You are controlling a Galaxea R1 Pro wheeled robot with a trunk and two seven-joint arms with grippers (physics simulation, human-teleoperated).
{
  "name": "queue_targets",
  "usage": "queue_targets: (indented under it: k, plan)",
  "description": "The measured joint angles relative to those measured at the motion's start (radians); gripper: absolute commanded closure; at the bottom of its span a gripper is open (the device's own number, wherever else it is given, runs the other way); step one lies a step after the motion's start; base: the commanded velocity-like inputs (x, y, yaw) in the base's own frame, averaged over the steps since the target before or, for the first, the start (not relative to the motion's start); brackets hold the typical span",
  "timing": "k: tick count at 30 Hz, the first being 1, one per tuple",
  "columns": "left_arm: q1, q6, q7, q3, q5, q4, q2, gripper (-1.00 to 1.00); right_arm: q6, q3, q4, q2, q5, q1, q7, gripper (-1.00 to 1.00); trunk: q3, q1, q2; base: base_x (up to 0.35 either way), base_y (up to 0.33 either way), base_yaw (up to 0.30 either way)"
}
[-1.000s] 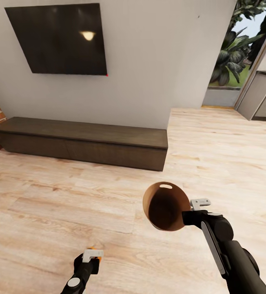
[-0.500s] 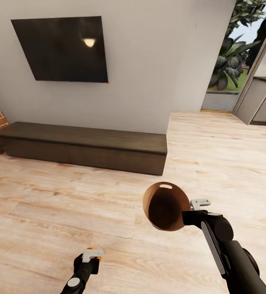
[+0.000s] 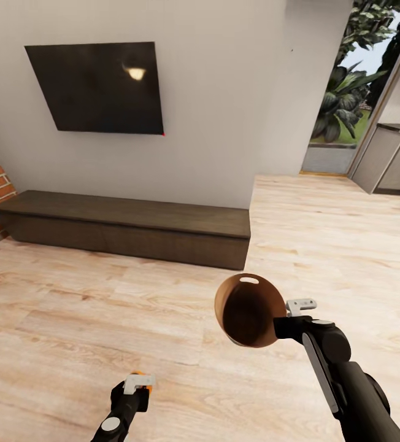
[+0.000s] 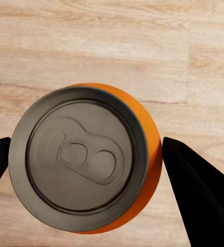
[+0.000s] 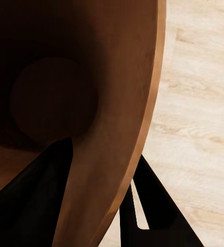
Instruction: Put the three can of soda from the living room inside the tash can in the kitchen.
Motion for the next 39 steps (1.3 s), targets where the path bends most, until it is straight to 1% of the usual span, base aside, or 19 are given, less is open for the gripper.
queue_targets:
  k: [18, 21, 26, 39]
  plan:
    - [0.000, -0.001, -0.002, 0.001, 0.000, -0.001, 0.000, 1.00, 0.000, 0.000, 0.000, 0.000, -0.001, 0.000, 0.000, 1.00, 0.086, -0.069, 0.126, 0.000, 0.000, 0.000]
    - [0.000, 0.000, -0.044, 0.002, 0.000, -0.002, 0.000, 1.00, 0.000, 0.000, 0.000, 0.000, 0.000, 0.000, 0.000, 1.00, 0.100, -0.081, 0.147, 0.000, 0.000, 0.000]
    - [0.000, 0.000, -0.080, 0.004, -0.001, -0.003, 0.000, 1.00, 0.000, 0.000, 0.000, 0.000, -0.001, 0.000, 0.000, 1.00, 0.124, -0.100, 0.182, 0.000, 0.000, 0.000]
    - [0.000, 0.000, -0.087, 0.005, -0.002, -0.003, 0.000, 1.00, 0.000, 0.000, 0.000, 0.001, -0.001, 0.000, 0.000, 1.00, 0.186, -0.150, 0.273, 0.000, 0.000, 0.000]
